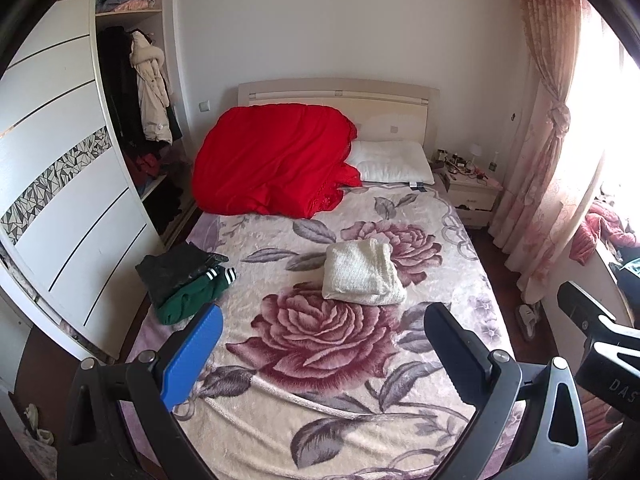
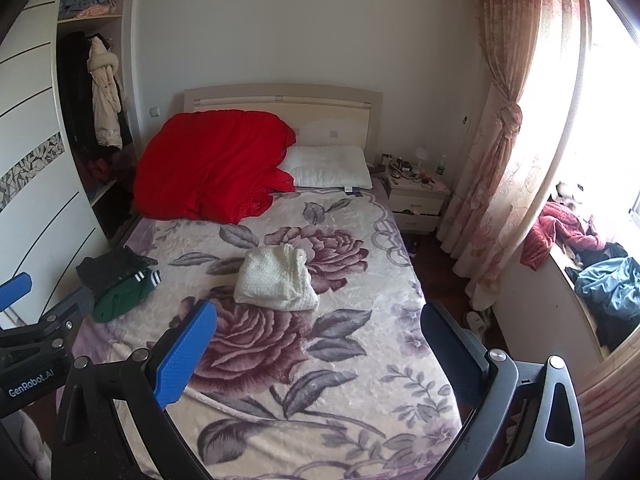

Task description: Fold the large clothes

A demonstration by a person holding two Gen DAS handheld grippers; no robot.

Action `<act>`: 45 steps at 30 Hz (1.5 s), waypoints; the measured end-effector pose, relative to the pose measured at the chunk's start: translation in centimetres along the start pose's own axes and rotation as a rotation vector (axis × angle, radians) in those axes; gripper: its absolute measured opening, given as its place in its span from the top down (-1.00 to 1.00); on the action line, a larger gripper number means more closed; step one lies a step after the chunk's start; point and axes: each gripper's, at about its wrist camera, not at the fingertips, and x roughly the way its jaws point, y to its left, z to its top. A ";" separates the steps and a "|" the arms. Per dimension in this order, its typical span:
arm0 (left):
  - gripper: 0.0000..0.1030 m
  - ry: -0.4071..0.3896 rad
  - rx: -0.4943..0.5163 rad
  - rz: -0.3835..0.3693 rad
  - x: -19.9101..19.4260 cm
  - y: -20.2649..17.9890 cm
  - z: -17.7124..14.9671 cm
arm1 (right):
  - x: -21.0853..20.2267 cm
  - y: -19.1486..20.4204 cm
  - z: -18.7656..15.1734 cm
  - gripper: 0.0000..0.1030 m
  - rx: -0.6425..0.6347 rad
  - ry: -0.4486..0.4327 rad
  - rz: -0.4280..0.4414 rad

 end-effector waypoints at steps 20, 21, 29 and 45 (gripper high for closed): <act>-1.00 -0.033 -0.003 0.006 -1.5 0.0 0.6 | -0.7 -0.5 1.5 -1.00 -0.006 -0.026 0.030; -1.00 -0.034 -0.001 0.007 -1.4 0.0 0.7 | -0.7 -0.5 1.5 -1.00 -0.005 -0.026 0.030; -1.00 -0.042 0.008 0.004 -1.7 -0.2 1.1 | -0.5 -0.6 1.9 -1.00 -0.005 -0.028 0.033; -1.00 -0.058 0.007 -0.010 -2.3 -0.3 0.9 | -0.6 -0.7 2.0 -1.00 -0.004 -0.027 0.035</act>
